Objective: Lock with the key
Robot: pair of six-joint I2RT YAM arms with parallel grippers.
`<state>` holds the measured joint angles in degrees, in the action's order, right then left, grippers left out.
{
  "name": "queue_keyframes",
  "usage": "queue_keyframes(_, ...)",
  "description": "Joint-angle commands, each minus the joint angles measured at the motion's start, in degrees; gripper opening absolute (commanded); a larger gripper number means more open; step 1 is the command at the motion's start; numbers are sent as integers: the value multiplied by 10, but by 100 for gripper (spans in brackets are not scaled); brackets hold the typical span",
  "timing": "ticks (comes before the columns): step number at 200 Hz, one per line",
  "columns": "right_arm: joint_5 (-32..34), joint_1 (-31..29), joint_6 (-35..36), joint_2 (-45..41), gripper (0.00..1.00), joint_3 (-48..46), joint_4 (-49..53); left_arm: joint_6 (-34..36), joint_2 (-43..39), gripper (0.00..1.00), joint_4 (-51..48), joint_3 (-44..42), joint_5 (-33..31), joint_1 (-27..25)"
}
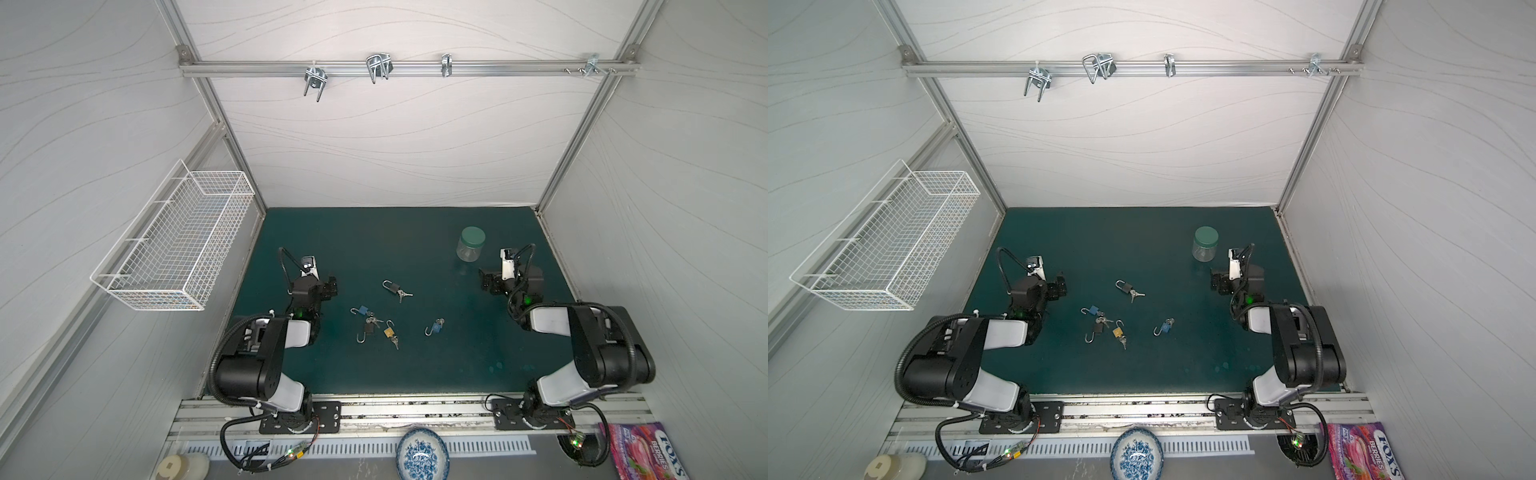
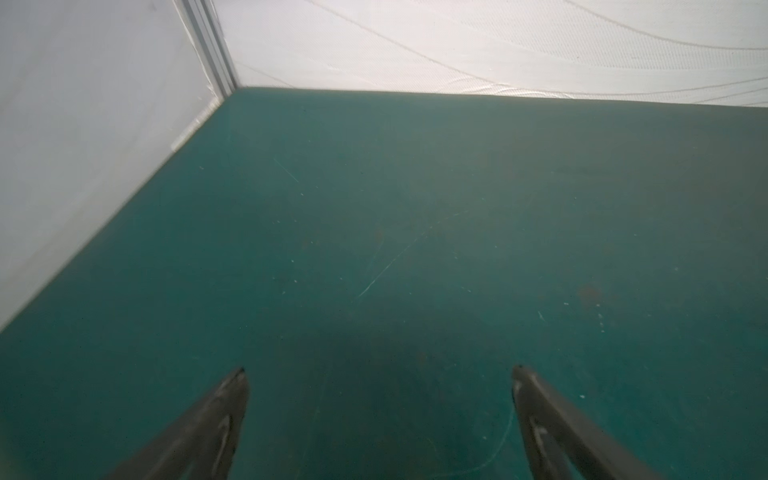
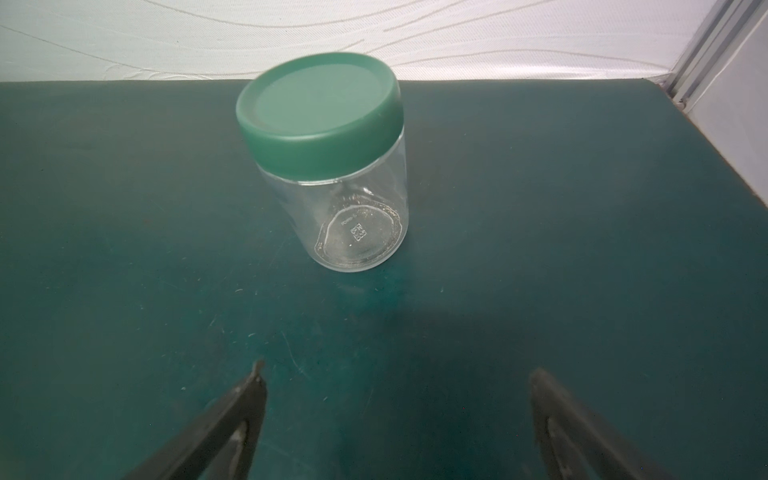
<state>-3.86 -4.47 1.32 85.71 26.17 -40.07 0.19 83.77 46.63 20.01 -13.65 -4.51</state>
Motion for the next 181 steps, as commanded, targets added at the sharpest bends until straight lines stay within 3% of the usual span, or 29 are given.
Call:
queue_keyframes(1,30,-13,0,-86,99,13,83,19,-66,99,-47,24,-142,-53)
queue_keyframes(22,37,-12,-71,-171,99,12,126,11,-129,99,-96,34,-246,-116)
queue_keyframes(34,32,-12,-111,-205,99,19,151,-32,-175,99,-167,53,-274,-136)
queue_keyframes(45,34,-12,-161,-232,99,32,183,-115,-219,99,-303,92,-275,-137)
queue_keyframes(61,49,-12,-243,-259,99,68,276,-306,-257,99,-521,165,-319,-136)
queue_keyframes(69,70,-11,-293,-265,99,98,351,-369,-263,99,-613,201,-316,-134)
queue_keyframes(87,127,-12,-390,-253,99,182,552,-402,-267,99,-712,246,-250,-133)
queue_keyframes(118,19,-9,-343,-253,99,192,559,-405,-287,99,-774,261,-132,-142)
queue_keyframes(126,-20,-9,-337,-258,94,184,550,-404,-292,99,-783,260,-108,-152)
queue_keyframes(164,-207,-22,-322,-272,88,168,527,-391,-310,99,-814,253,-77,-263)
queue_keyframes(181,-216,-72,-301,-265,86,177,550,-396,-317,99,-802,239,-39,-298)
